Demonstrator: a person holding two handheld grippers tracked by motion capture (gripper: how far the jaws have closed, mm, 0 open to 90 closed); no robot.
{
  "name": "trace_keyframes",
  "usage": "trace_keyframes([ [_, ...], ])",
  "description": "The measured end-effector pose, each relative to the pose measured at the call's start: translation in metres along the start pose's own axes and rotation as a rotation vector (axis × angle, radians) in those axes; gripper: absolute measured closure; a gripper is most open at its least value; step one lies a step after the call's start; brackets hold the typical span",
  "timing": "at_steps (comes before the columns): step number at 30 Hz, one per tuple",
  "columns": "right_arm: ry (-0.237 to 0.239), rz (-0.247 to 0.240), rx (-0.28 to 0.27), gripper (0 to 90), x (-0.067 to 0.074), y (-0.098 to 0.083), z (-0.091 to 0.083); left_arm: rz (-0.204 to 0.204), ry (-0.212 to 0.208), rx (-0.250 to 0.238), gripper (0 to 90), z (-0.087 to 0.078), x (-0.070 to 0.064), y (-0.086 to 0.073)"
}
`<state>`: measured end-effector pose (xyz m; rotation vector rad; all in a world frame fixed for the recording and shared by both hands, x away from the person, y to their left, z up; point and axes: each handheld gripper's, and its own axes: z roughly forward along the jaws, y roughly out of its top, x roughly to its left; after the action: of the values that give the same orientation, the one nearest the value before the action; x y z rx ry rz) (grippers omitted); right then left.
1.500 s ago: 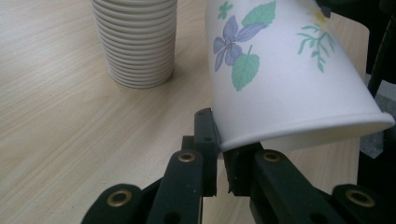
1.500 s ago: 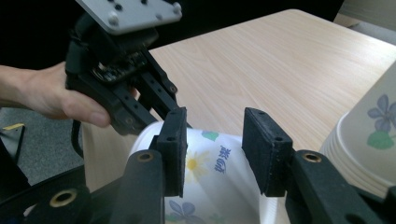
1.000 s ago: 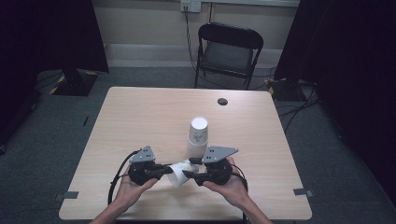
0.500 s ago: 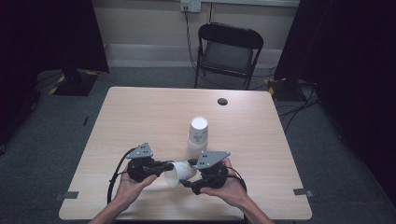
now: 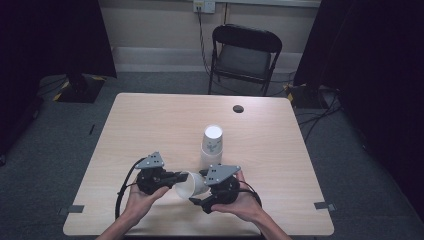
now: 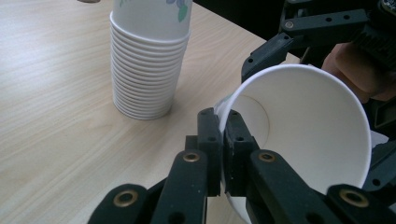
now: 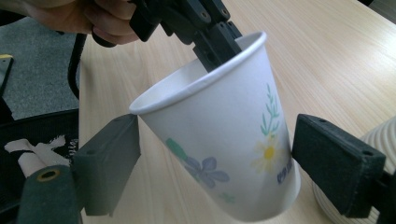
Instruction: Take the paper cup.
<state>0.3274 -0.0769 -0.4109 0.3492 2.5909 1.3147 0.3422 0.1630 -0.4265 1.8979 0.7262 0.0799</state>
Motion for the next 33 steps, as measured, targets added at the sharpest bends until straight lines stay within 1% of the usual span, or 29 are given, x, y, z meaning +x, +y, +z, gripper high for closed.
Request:
trace_keyframes([
  [2,0.001,-0.009,0.003,15.2,0.002,0.0,0.003,-0.01,-0.019,0.0,87.5,0.001,-0.001,0.0],
  [3,-0.002,-0.02,0.003,15.3,0.003,0.0,0.004,-0.01,-0.033,0.003,87.4,0.002,-0.001,0.0],
  [5,-0.004,-0.038,0.008,15.7,0.006,0.001,0.006,-0.004,-0.042,0.004,87.4,0.004,-0.005,0.001],
  [6,-0.002,-0.042,0.012,15.6,0.007,0.001,0.008,0.005,-0.036,0.011,87.4,0.005,-0.006,0.001],
  [7,-0.003,-0.047,0.02,15.6,0.007,0.001,0.009,0.003,-0.032,0.017,87.3,0.006,-0.007,0.001],
  [9,-0.009,-0.047,0.027,16.5,0.007,0.0,0.011,-0.01,-0.038,0.015,87.3,0.006,-0.006,0.001],
  [11,-0.009,-0.046,0.019,17.4,0.007,-0.001,0.01,-0.009,-0.035,0.022,87.1,0.007,-0.006,0.001],
  [13,-0.015,-0.054,0.026,18.9,0.008,-0.001,0.011,-0.002,-0.029,0.029,86.9,0.006,-0.006,0.001],
  [14,-0.015,-0.053,0.029,19.4,0.008,-0.001,0.012,-0.005,-0.03,0.029,86.6,0.006,-0.006,0.001],
  [16,-0.013,-0.04,0.022,21.2,0.007,-0.002,0.012,-0.008,-0.03,0.023,85.6,0.005,-0.006,0.001],
  [18,0.002,-0.014,0.008,24.2,0.005,-0.002,0.011,-0.016,-0.03,0.005,84.7,0.003,-0.005,0.001],
  [20,0.014,0.01,-0.003,25.3,0.003,-0.003,0.011,-0.023,-0.035,-0.012,83.8,0.001,-0.005,0.002],
  [24,0.022,0.037,-0.005,25.7,0.001,-0.003,0.012,-0.018,-0.011,-0.031,83.6,0.0,-0.007,0.002],
  [26,0.021,0.044,-0.005,25.3,0.001,-0.003,0.012,-0.022,-0.008,-0.03,84.5,0.001,-0.007,0.002],
  [28,0.014,0.039,-0.006,24.6,0.002,-0.003,0.013,-0.029,-0.008,-0.023,85.9,0.0,-0.006,0.003],
  [30,0.0,0.027,-0.019,24.0,0.003,-0.003,0.013,-0.05,-0.012,-0.019,86.6,-0.001,-0.004,0.003],
  [32,-0.015,-0.007,-0.034,24.3,0.005,-0.003,0.013,-0.06,-0.021,-0.01,86.7,-0.001,-0.003,0.002],
  [33,-0.018,-0.017,-0.039,23.2,0.006,-0.002,0.013,-0.055,-0.023,-0.003,86.8,0.0,-0.003,0.002],
])
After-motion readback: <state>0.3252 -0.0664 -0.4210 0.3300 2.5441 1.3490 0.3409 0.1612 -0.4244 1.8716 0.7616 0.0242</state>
